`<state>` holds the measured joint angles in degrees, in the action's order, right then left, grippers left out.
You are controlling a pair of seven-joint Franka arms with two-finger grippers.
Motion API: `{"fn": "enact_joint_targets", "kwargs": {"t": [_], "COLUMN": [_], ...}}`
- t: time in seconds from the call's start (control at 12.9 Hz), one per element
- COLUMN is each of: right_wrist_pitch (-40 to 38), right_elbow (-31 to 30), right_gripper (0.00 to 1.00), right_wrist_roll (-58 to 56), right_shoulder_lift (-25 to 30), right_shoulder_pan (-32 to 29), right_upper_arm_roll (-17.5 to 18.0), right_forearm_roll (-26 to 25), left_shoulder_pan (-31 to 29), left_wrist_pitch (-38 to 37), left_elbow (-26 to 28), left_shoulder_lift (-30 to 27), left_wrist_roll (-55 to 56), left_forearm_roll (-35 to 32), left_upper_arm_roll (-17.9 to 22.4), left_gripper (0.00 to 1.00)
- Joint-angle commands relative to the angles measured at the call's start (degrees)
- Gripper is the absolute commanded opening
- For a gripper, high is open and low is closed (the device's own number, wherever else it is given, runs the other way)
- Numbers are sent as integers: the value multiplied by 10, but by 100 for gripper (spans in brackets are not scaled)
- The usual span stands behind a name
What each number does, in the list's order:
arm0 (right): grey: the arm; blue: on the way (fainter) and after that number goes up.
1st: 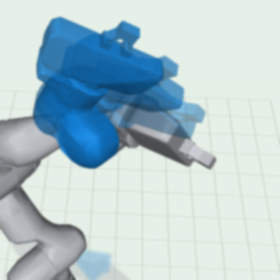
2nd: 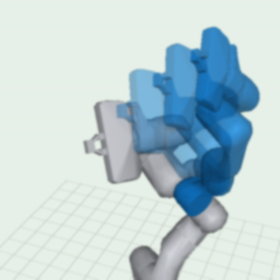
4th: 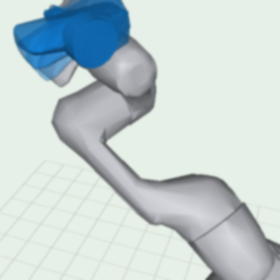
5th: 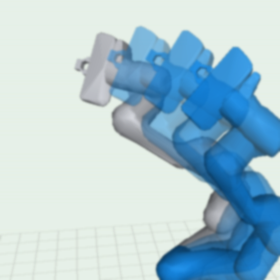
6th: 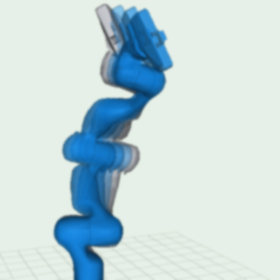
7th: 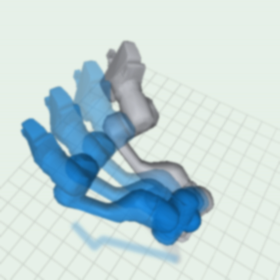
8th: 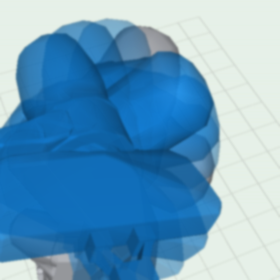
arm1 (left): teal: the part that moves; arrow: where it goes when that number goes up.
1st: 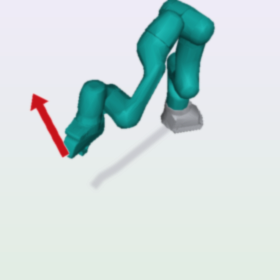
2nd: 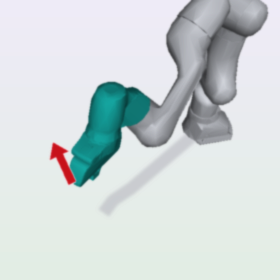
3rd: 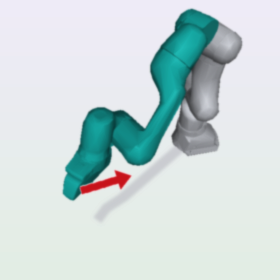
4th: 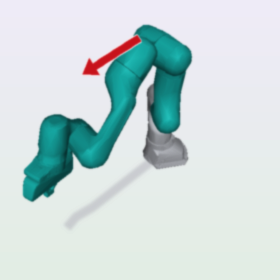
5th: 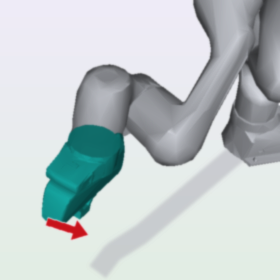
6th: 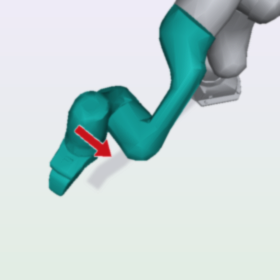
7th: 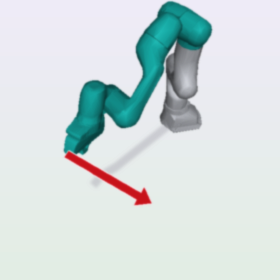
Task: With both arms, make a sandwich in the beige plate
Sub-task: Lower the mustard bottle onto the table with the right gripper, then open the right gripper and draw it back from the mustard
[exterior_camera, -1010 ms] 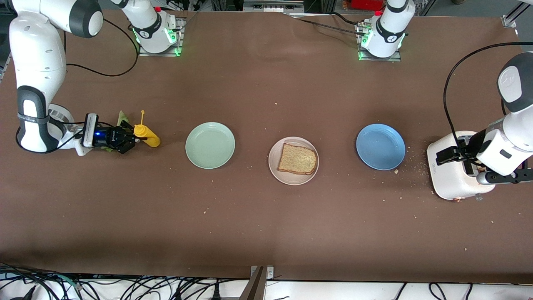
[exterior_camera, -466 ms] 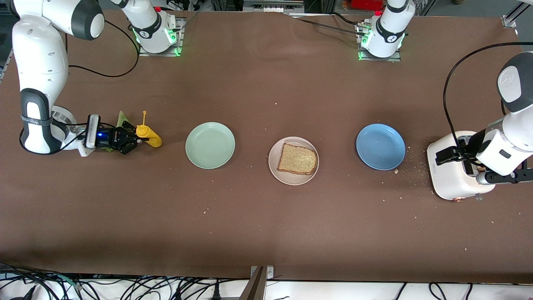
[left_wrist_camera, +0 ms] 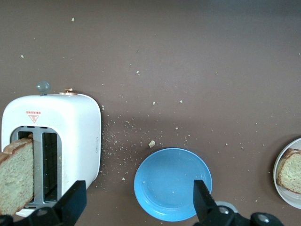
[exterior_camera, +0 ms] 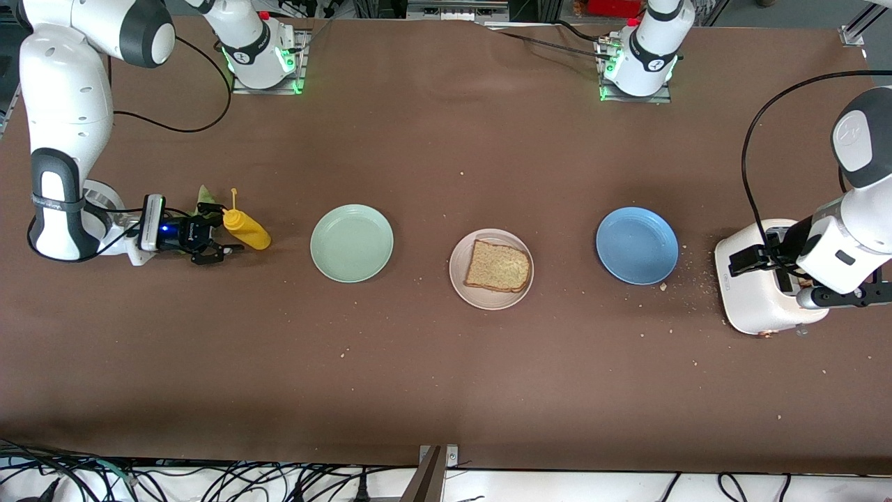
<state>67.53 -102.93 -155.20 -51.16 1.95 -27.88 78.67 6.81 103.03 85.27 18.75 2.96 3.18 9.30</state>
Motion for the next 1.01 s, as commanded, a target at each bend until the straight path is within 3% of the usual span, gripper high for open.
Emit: {"fn": "enact_joint_targets", "kwargs": {"t": [0.0,0.31,0.93], "right_wrist_pitch": [-15,-40,-82], "right_elbow": [33,98,199], "right_gripper": [100,100,100], "right_wrist_roll": [36,116,285], "right_shoulder_lift": [-7,-4,12], "right_shoulder_pan": [-20,-48,-51], "right_upper_arm_roll": [-2,-3,-29], "right_forearm_roll": [-9,-62,-73], "left_shoulder_pan": [3,7,8], "left_wrist_pitch": [-5,-5,-5], "left_elbow": [-1,-1,-1], "left_shoulder_lift": [-1,-1,-2], "left_wrist_roll": [10,13,13], "left_forearm_roll": [-21,-21,-21], "left_upper_arm_roll": [-2,-2,-2], "left_gripper": [100,100,100]}}
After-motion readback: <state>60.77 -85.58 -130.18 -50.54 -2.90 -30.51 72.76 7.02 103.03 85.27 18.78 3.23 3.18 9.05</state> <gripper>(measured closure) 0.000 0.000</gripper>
